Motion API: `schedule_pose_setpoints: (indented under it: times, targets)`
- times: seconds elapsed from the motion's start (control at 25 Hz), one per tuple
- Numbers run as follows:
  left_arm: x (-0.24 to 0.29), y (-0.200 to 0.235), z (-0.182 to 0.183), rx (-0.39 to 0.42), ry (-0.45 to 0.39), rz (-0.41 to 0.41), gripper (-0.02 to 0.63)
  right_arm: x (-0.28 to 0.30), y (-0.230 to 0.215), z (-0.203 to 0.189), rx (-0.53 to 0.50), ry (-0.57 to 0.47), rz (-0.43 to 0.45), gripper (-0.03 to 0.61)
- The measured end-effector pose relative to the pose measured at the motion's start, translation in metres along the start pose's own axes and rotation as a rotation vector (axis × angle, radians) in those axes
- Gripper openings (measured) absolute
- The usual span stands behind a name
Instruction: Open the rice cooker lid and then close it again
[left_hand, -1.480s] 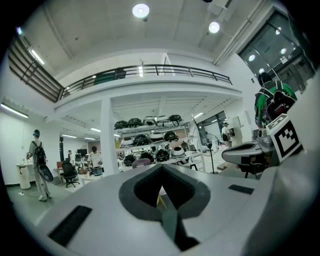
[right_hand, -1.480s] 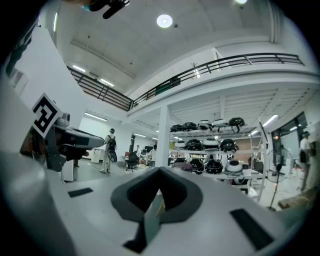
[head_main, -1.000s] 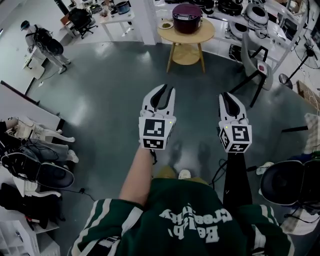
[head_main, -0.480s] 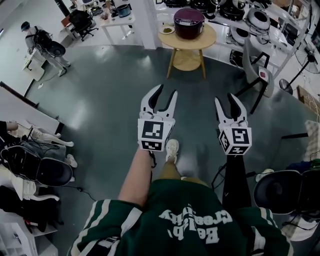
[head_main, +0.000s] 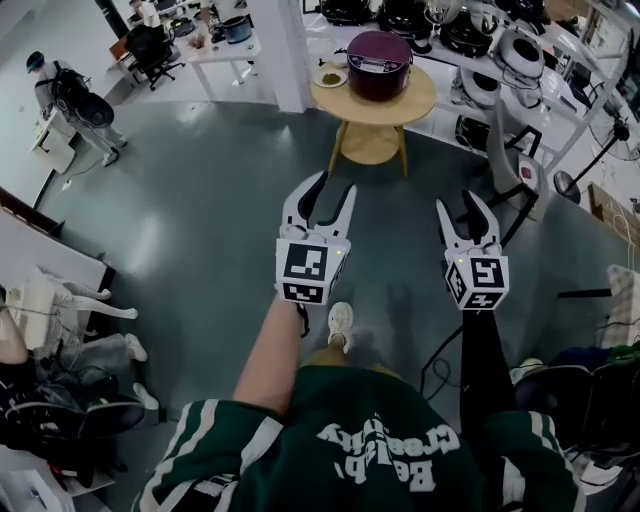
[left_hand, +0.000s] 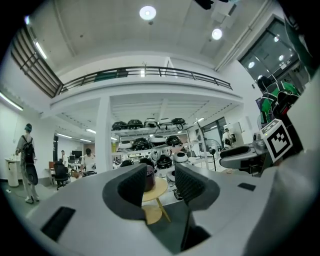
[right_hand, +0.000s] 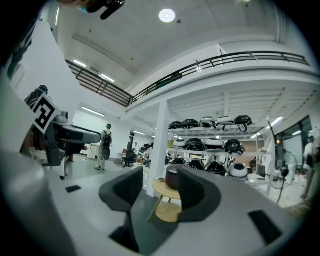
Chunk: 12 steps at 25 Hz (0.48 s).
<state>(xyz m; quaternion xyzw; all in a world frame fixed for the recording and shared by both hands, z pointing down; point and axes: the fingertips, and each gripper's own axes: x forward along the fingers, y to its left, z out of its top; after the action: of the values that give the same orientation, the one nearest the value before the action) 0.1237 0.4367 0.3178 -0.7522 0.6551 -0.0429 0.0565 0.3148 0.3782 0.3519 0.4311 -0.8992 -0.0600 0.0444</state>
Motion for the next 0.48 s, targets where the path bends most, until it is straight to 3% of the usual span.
schedule_pose_setpoints:
  times: [0.16, 0.48]
  targets:
    - [0.048, 0.038, -0.005, -0.012, 0.008, -0.013, 0.163, 0.055, -0.003, 0.0, -0.019, 0.015, 0.013, 0.219]
    - [0.133, 0.105, -0.019, -0.023, 0.013, -0.055, 0.166, 0.151, -0.014, -0.01, 0.09, 0.026, -0.065, 0.219]
